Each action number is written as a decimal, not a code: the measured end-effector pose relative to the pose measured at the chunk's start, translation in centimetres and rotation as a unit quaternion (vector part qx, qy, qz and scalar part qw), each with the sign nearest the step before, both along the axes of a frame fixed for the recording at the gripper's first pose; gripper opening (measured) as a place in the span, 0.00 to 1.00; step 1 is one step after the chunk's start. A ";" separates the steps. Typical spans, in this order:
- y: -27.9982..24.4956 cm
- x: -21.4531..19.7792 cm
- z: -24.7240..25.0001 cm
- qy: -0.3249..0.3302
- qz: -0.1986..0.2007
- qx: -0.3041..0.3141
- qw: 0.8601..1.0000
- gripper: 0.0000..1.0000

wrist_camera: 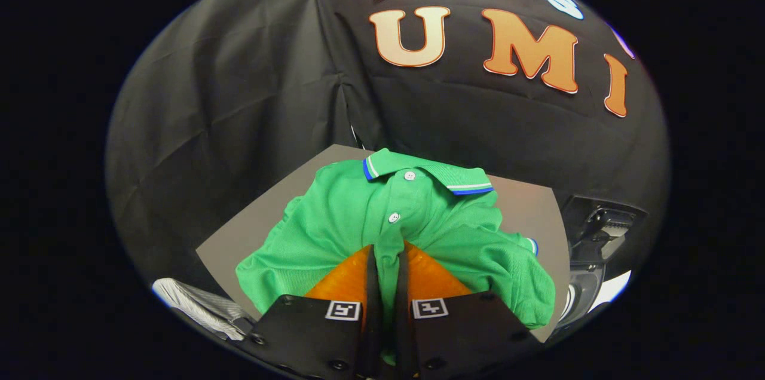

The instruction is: Put the clothes into the washing machine and then close the washing machine lid.

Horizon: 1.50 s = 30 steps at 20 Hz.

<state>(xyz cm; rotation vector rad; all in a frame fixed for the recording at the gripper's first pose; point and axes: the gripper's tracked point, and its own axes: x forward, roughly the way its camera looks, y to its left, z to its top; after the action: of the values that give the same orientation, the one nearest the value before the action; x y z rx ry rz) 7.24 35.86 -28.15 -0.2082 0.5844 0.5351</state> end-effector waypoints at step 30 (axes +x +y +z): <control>-10.0 0.7 14.7 -0.064 -0.037 0.143 0.987 0.10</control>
<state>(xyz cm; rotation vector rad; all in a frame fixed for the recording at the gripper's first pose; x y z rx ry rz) 7.98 25.91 -13.40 0.0519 0.3826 0.5234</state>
